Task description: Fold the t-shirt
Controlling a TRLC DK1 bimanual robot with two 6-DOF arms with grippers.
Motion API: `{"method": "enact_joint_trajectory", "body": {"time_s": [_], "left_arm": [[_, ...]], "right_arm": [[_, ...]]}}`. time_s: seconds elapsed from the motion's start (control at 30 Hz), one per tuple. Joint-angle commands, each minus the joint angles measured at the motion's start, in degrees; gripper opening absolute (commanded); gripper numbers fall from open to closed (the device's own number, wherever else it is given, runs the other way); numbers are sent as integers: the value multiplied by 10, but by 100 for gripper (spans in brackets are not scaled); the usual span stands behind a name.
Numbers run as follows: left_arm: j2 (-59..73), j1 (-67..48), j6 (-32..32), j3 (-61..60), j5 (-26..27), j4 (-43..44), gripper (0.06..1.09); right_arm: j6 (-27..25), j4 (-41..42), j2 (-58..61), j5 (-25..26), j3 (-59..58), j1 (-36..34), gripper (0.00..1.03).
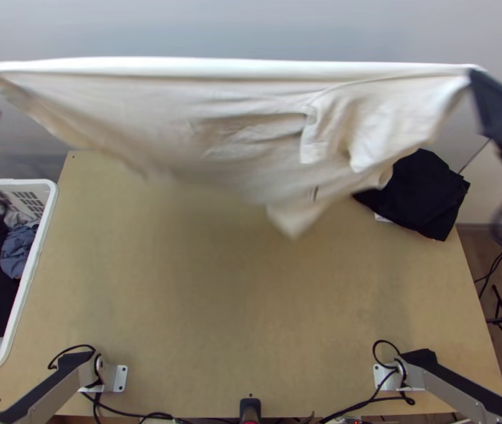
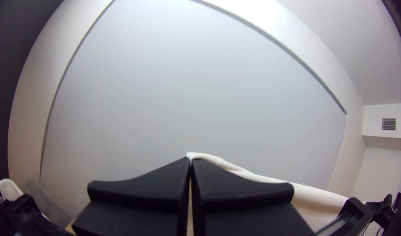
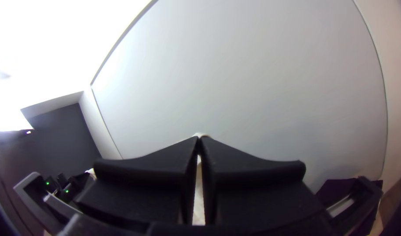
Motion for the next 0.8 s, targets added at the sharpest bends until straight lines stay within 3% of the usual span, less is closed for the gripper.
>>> {"method": "enact_joint_trajectory", "body": {"time_s": [0.0, 0.23, 0.6, 0.77], "left_arm": [[-62, 33, 7, 81, -16, -27, 10], [-121, 42, 5, 98, -16, -114, 9], [-146, 42, 8, 116, -16, -178, 10], [-162, 27, 6, 24, -8, -225, 10]], "right_arm": [[1, -141, -60, -14, 128, 6, 3], [0, -297, -110, -15, 209, 39, 3], [0, -315, -113, -15, 219, 58, 3], [0, -305, -67, -14, 143, 68, 3]]}}
